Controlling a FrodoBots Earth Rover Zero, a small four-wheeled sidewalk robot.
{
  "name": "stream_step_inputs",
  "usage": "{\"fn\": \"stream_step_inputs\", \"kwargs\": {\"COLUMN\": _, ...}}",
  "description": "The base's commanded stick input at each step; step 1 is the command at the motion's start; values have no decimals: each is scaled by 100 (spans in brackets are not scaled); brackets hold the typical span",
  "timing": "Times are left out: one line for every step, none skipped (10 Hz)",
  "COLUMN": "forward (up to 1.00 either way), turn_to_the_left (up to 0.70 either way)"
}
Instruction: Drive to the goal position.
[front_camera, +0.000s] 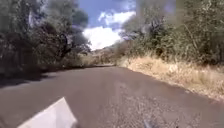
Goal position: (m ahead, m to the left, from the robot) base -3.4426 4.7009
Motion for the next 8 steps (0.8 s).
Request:
{"fn": "stream_step_inputs", "kwargs": {"forward": 50, "turn_to_the_left": 0}}
{"fn": "stream_step_inputs", "kwargs": {"forward": 50, "turn_to_the_left": 0}}
{"fn": "stream_step_inputs", "kwargs": {"forward": 50, "turn_to_the_left": 0}}
{"fn": "stream_step_inputs", "kwargs": {"forward": 50, "turn_to_the_left": 0}}
{"fn": "stream_step_inputs", "kwargs": {"forward": 50, "turn_to_the_left": 0}}
{"fn": "stream_step_inputs", "kwargs": {"forward": 50, "turn_to_the_left": 0}}
{"fn": "stream_step_inputs", "kwargs": {"forward": 50, "turn_to_the_left": 0}}
{"fn": "stream_step_inputs", "kwargs": {"forward": 50, "turn_to_the_left": 0}}
